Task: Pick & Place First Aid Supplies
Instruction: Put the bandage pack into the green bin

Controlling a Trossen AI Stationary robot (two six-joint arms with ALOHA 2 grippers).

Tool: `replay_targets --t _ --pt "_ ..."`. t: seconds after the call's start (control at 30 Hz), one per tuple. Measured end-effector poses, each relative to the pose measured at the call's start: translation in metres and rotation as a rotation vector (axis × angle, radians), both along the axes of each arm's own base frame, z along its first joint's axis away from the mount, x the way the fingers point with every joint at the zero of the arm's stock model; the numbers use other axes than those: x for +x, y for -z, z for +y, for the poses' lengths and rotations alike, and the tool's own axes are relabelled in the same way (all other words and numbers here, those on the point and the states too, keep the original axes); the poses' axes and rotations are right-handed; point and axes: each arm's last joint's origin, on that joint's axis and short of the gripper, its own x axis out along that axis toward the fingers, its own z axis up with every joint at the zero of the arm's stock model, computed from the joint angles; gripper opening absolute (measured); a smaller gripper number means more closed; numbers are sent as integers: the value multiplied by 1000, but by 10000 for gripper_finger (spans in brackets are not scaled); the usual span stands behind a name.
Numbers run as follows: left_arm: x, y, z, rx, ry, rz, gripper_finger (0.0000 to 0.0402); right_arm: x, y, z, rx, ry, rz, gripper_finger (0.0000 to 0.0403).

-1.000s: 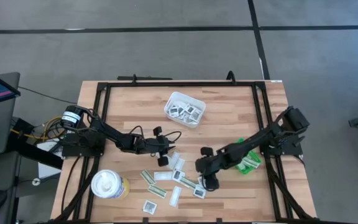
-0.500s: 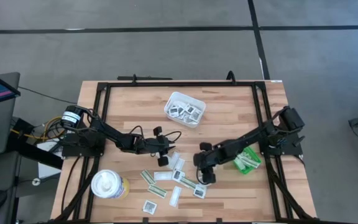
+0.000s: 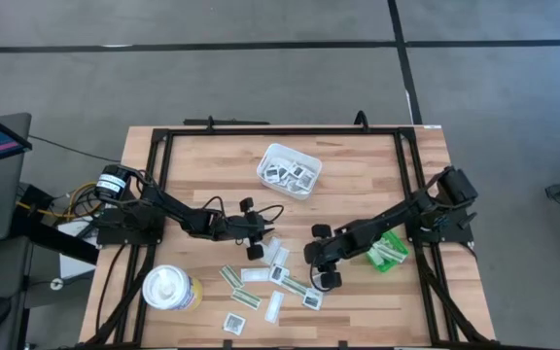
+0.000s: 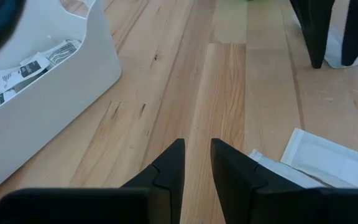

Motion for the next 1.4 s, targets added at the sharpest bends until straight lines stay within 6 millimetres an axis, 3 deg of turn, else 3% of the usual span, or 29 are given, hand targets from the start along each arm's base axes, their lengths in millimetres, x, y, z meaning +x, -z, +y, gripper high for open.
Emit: replay_targets --t 0.23,0.43,0.6,0.8,1.0,1.1,1.23,1.4 --pt "0 0 0 0 0 0 79 1 0 -4 -6 5 -2 8" --pt "0 0 0 0 0 0 79 2 -6 -6 22 36 11 12" --pt "0 0 0 0 0 0 79 -3 -45 -3 17 24 -23 4" --pt "0 0 0 0 0 1 79 -37 -91 -8 -127 97 -43 2" --pt "0 0 0 -2 -1 4 79 -81 -116 -13 -196 282 22 1" --pt "0 0 0 -2 -1 3 79 -98 -116 -15 -225 356 61 1" --pt "0 0 0 -8 -3 2 79 -115 -95 -20 -247 447 118 5" --pt "0 0 0 -10 -4 -3 79 -120 -78 -26 -248 531 164 23"
